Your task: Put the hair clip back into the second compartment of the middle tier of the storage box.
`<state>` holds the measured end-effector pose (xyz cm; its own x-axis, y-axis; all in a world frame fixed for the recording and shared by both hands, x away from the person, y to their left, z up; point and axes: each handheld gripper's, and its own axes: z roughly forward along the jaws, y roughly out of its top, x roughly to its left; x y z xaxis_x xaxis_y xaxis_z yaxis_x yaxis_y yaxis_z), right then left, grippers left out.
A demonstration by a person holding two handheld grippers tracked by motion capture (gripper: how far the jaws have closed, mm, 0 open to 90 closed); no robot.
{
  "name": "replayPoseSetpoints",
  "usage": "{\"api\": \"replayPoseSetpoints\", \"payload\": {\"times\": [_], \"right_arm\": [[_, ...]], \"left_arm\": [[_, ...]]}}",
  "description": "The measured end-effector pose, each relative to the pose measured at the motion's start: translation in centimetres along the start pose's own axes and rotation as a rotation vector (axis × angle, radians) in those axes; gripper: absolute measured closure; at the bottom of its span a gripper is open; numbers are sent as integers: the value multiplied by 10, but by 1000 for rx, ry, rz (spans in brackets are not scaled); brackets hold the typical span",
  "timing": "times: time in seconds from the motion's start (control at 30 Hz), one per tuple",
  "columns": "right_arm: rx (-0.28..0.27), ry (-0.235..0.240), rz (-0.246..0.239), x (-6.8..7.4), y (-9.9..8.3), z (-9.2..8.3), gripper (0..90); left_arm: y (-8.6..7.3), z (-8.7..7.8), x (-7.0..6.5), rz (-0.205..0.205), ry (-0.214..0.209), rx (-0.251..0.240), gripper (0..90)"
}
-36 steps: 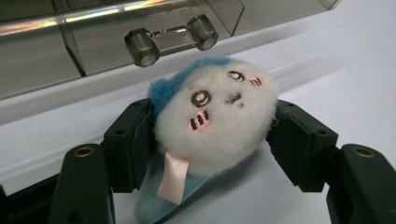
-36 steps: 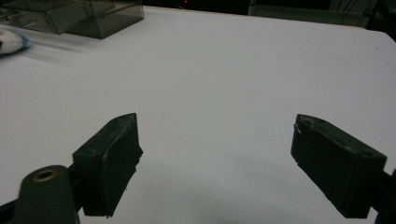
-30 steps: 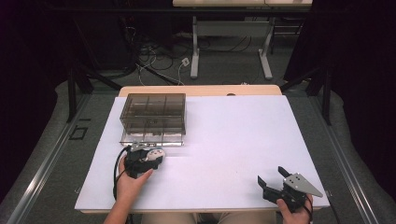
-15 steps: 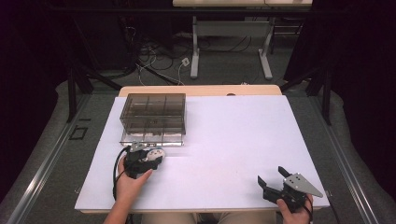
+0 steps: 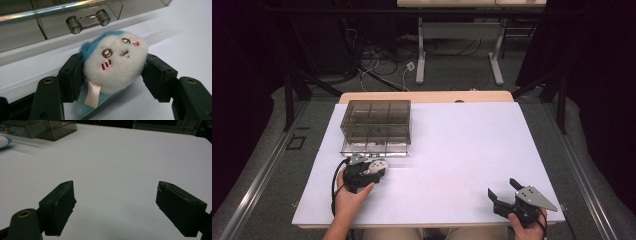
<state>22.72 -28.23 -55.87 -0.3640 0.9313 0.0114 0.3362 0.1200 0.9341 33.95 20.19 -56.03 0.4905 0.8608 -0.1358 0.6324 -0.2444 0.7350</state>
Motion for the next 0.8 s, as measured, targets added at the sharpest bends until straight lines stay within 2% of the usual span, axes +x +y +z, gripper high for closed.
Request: {"api": "replayPoseSetpoints", "payload": {"times": [0.33, 0.4, 0.63, 0.8], "right_arm": [[-6, 2, 4, 0, 0, 0, 149], [-7, 2, 3, 0, 0, 0, 149], [2, -3, 0, 0, 0, -1, 149], [1, -2, -2, 0, 0, -1, 149]], "left_arm": [[0, -8, -2, 19, -7, -7, 366], [-1, -8, -4, 11, -5, -17, 367], [-2, -12, -7, 39, -7, -16, 367], [-2, -14, -10, 55, -1, -37, 367]]}}
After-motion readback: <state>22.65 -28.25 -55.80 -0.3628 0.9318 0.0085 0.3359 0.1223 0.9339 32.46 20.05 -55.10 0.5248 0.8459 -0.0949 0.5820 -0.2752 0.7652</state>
